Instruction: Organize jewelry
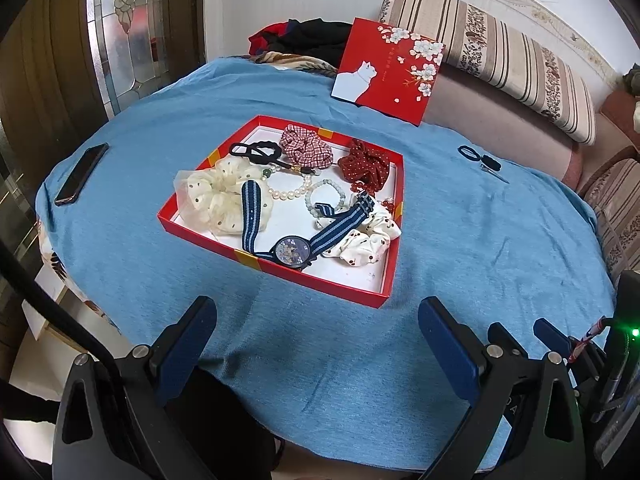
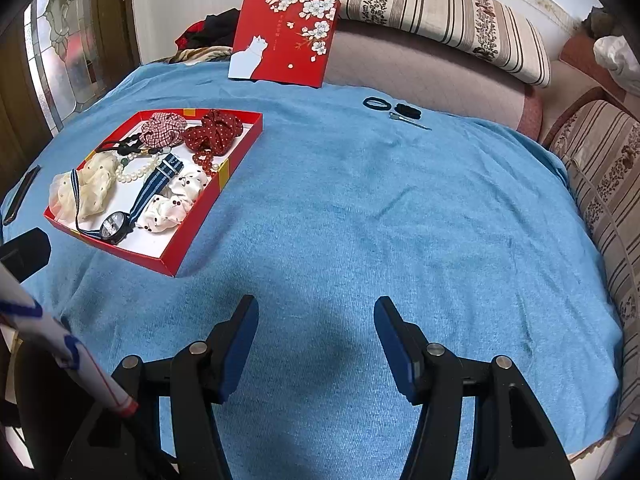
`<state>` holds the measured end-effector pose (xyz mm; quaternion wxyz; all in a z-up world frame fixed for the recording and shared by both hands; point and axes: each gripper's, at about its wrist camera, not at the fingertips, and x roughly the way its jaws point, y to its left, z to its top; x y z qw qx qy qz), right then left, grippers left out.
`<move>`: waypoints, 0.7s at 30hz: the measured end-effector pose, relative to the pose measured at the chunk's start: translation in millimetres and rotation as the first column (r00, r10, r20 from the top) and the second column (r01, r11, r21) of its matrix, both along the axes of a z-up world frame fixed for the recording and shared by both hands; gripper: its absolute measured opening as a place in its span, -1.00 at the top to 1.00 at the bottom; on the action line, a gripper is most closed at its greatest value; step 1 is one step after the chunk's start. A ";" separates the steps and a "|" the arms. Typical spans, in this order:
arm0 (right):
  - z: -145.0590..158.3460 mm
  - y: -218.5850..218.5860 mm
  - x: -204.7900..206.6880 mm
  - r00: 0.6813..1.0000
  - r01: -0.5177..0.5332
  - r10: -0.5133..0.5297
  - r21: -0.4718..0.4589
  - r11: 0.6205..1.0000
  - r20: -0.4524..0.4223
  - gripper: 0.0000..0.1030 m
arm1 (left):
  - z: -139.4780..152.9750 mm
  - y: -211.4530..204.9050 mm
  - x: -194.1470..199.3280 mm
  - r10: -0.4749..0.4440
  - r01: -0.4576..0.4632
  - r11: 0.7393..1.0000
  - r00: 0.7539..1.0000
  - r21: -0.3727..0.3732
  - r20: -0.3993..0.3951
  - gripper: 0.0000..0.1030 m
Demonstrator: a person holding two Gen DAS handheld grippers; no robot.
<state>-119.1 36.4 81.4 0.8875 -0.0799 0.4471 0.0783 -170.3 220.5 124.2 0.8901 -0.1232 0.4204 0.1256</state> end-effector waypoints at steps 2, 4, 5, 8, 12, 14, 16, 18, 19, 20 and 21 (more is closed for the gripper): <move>0.5 1.6 -0.4 1.000 0.002 -0.002 -0.001 1.000 0.001 -0.25 | 0.1 -0.2 0.0 -0.001 0.001 1.000 1.000 -0.002 0.001 -0.95; 0.8 2.2 -0.8 1.000 0.002 -0.002 -0.003 1.000 0.003 -0.25 | -0.5 0.1 -0.1 -0.001 0.001 1.000 1.000 -0.005 0.000 -0.95; 0.8 2.9 -1.1 1.000 0.003 -0.003 -0.006 1.000 0.004 -0.25 | -0.1 0.3 0.0 0.000 0.000 1.000 1.000 -0.002 0.000 -0.95; 1.4 4.5 -1.7 1.000 0.003 -0.002 -0.014 1.000 0.008 -0.26 | -1.5 0.2 0.4 0.003 -0.003 1.000 1.000 -0.008 -0.002 -0.95; 2.1 5.4 -1.9 1.000 0.003 -0.002 -0.019 1.000 0.009 -0.26 | -1.5 0.5 0.0 0.003 -0.003 1.000 1.000 -0.004 -0.001 -0.95; 2.0 5.3 -2.0 1.000 0.003 -0.003 -0.019 1.000 0.009 -0.26 | -1.9 -0.1 0.1 0.004 -0.004 1.000 1.000 -0.003 -0.002 -0.95; 2.1 5.5 -1.8 1.000 0.002 -0.001 -0.021 1.000 0.008 -0.26 | -2.2 0.1 -0.2 0.004 -0.004 1.000 1.000 -0.004 -0.002 -0.95; 1.6 7.0 -2.6 1.000 0.001 -0.001 -0.023 1.000 0.009 -0.27 | -2.1 0.3 0.1 0.005 -0.005 1.000 1.000 -0.004 -0.002 -0.95; 1.6 7.2 -2.4 1.000 0.001 0.000 -0.024 1.000 0.009 -0.27 | -1.8 0.6 0.4 0.005 -0.005 1.000 1.000 -0.004 -0.002 -0.95; 1.5 7.4 -2.4 1.000 0.000 0.000 -0.024 1.000 0.009 -0.27 | -2.8 0.5 0.2 0.007 -0.007 1.000 1.000 -0.004 -0.003 -0.95; 1.5 7.6 -2.4 1.000 0.001 0.000 -0.024 1.000 0.009 -0.27 | -3.8 0.5 -0.2 0.009 -0.009 1.000 1.000 -0.006 -0.005 -0.95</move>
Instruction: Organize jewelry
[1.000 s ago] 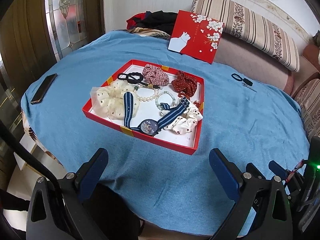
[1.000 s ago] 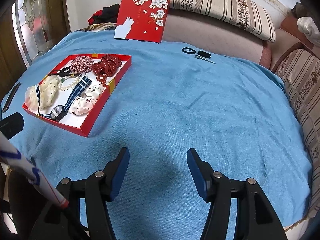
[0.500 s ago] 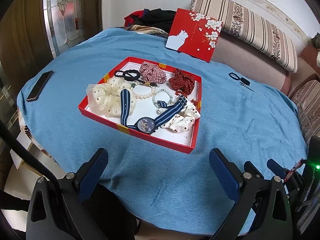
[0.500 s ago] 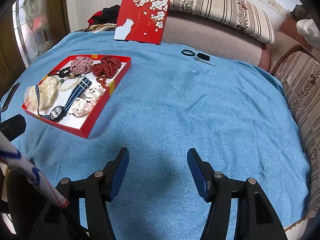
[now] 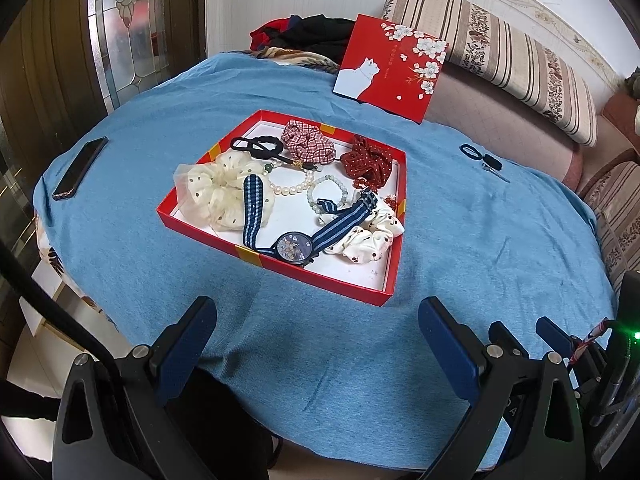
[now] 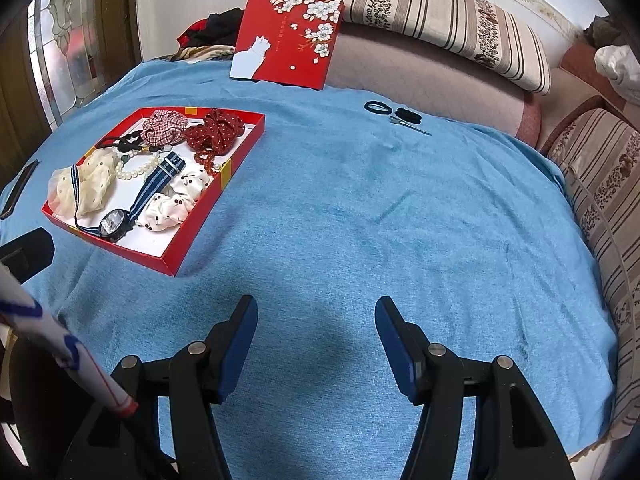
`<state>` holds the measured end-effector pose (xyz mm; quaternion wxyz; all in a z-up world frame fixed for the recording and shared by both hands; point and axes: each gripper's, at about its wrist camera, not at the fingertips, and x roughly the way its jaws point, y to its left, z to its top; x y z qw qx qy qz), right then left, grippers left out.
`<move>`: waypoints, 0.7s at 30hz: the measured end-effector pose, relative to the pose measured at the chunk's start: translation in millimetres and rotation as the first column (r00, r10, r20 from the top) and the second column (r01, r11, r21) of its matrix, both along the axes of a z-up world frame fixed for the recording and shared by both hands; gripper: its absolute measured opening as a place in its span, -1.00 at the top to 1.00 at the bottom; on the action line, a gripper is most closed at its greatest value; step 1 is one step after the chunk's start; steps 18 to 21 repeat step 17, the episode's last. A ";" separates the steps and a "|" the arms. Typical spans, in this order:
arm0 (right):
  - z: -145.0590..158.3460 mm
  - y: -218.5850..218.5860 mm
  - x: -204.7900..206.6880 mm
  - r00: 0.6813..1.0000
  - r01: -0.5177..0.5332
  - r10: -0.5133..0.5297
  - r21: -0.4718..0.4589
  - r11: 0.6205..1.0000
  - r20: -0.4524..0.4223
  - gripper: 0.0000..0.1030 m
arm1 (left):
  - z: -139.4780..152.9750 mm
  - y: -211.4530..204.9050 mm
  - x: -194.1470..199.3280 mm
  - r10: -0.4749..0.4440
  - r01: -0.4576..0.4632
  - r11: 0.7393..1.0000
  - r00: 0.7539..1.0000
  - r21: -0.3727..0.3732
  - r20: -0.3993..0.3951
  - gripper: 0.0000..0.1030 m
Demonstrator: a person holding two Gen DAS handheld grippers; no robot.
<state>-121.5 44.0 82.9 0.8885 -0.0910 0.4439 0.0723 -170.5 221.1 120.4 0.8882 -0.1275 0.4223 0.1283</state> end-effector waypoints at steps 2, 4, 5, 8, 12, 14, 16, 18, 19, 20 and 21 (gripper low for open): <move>-0.1 -0.1 0.0 1.000 0.001 -0.001 0.000 1.000 0.000 -0.27 | -1.9 0.5 -0.3 0.006 -0.006 1.000 1.000 -0.003 -0.003 -0.95; 0.2 0.0 0.2 1.000 -0.001 0.001 0.000 1.000 -0.002 -0.27 | -3.0 1.0 -0.4 0.011 -0.011 1.000 1.000 -0.010 -0.004 -0.95; 0.7 0.3 0.0 1.000 -0.002 0.002 0.000 1.000 -0.001 -0.27 | -2.8 2.1 -0.4 0.011 -0.011 1.000 1.000 -0.015 -0.005 -0.95; 2.2 1.4 -0.4 1.000 -0.003 0.003 -0.003 1.000 0.004 -0.27 | -2.7 2.7 -0.4 0.011 -0.011 1.000 1.000 -0.020 -0.007 -0.95; 3.0 1.5 -1.0 1.000 -0.007 0.007 -0.003 1.000 0.007 -0.28 | -2.3 4.2 0.3 0.007 -0.007 1.000 1.000 -0.020 -0.011 -0.95; 2.7 1.5 -0.9 1.000 -0.001 0.001 0.002 1.000 0.005 -0.29 | -1.7 5.4 0.9 0.006 -0.006 1.000 1.000 -0.025 -0.017 -0.95; 1.3 0.5 -0.9 1.000 0.006 -0.006 0.011 1.000 -0.003 -0.29 | -1.4 5.5 0.5 0.013 -0.014 1.000 1.000 -0.022 -0.016 -0.95; 0.9 -0.1 -1.0 1.000 0.012 -0.012 0.016 1.000 -0.007 -0.29 | -0.7 5.7 -0.3 0.016 -0.016 1.000 1.000 -0.020 -0.019 -0.95; 0.9 -0.1 -1.0 1.000 0.012 -0.012 0.016 1.000 -0.007 -0.29 | -0.7 5.7 -0.3 0.016 -0.016 1.000 1.000 -0.020 -0.019 -0.95; 0.9 -0.1 -1.0 1.000 0.012 -0.012 0.016 1.000 -0.007 -0.29 | -0.7 5.7 -0.3 0.016 -0.016 1.000 1.000 -0.020 -0.019 -0.95; 0.9 -0.1 -1.0 1.000 0.012 -0.012 0.016 1.000 -0.007 -0.29 | -0.7 5.7 -0.3 0.016 -0.016 1.000 1.000 -0.020 -0.019 -0.95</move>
